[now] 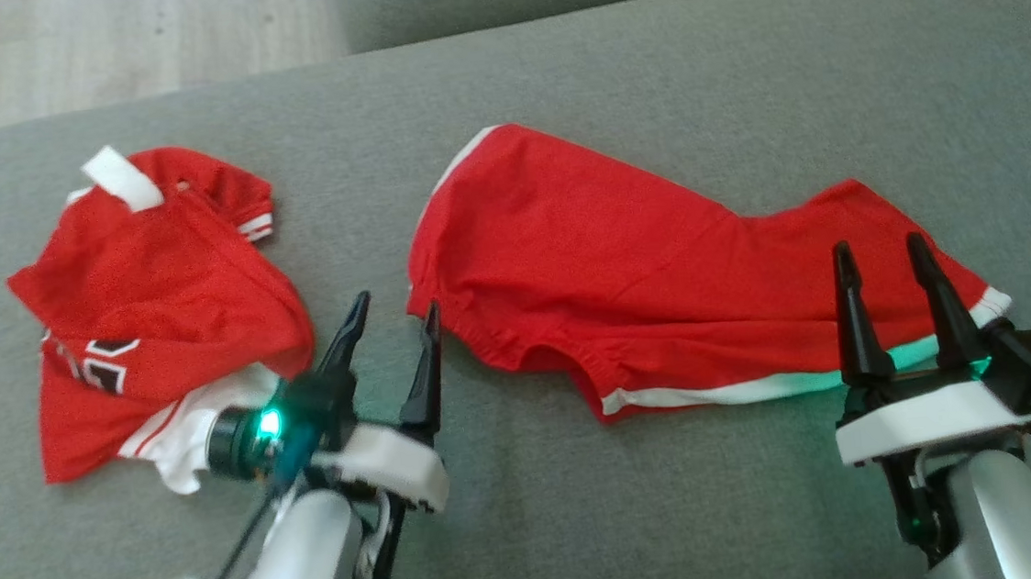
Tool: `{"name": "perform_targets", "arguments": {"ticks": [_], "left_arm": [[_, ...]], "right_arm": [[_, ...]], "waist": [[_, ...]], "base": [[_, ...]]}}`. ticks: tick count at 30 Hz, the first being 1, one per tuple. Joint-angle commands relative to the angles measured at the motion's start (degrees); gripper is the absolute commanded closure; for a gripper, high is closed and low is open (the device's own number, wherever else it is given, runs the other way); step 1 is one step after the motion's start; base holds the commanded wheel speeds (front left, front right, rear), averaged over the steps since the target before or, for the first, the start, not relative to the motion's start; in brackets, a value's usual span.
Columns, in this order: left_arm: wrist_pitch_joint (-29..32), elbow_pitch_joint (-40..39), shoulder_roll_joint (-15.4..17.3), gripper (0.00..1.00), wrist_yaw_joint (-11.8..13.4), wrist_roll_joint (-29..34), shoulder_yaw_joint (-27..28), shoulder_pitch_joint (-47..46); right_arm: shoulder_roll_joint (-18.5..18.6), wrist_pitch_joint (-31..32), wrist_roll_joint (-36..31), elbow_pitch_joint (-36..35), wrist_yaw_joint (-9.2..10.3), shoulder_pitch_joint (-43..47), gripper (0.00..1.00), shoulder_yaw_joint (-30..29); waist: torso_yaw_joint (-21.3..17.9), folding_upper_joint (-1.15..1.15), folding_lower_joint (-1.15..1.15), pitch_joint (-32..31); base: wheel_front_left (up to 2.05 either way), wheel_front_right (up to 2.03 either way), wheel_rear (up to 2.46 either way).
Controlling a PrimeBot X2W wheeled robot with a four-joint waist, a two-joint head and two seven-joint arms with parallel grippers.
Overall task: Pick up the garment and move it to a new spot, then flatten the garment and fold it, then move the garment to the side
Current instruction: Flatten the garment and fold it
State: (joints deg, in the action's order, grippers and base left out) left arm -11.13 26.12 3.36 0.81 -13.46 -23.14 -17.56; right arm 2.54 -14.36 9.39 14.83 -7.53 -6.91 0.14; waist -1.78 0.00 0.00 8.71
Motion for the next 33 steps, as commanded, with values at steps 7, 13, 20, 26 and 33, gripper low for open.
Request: {"name": "perform_targets", "arguments": {"ticks": [7,13,20,26,33], "left_arm": [[7.48,6.47,1.69,0.00,-2.20,0.05,0.96,-10.60],[12.43,12.32,3.13,0.00,-3.54,-0.95,1.38,-15.49],[18.79,15.90,6.56,1.00,-7.43,-2.63,-0.62,-21.84],[21.78,15.93,10.53,1.00,-8.23,-3.28,-4.94,-28.71],[22.14,15.03,15.38,1.00,-8.28,-5.05,-14.80,-36.88]], "right_arm": [[0.33,-0.63,1.64,-1.77,0.04,-3.14,0.00,3.10],[0.33,-0.63,2.90,-1.50,0.04,-3.91,0.00,4.13],[0.33,-0.63,4.27,-1.47,0.04,-4.78,0.00,5.30],[0.33,-0.63,5.46,-1.69,0.04,-5.27,0.00,6.10],[0.33,-0.63,6.39,-1.72,0.04,-5.77,0.00,7.64]], "waist": [[-3.58,0.00,0.00,2.73],[-6.14,0.00,0.00,4.29],[-8.85,0.00,0.00,5.07],[-11.16,0.00,0.00,5.08],[-13.51,0.00,0.00,5.49]], "base": [[0.00,0.00,0.00],[0.00,0.00,0.00],[0.00,0.00,0.00],[0.00,0.00,0.00],[0.00,0.00,0.00]]}}
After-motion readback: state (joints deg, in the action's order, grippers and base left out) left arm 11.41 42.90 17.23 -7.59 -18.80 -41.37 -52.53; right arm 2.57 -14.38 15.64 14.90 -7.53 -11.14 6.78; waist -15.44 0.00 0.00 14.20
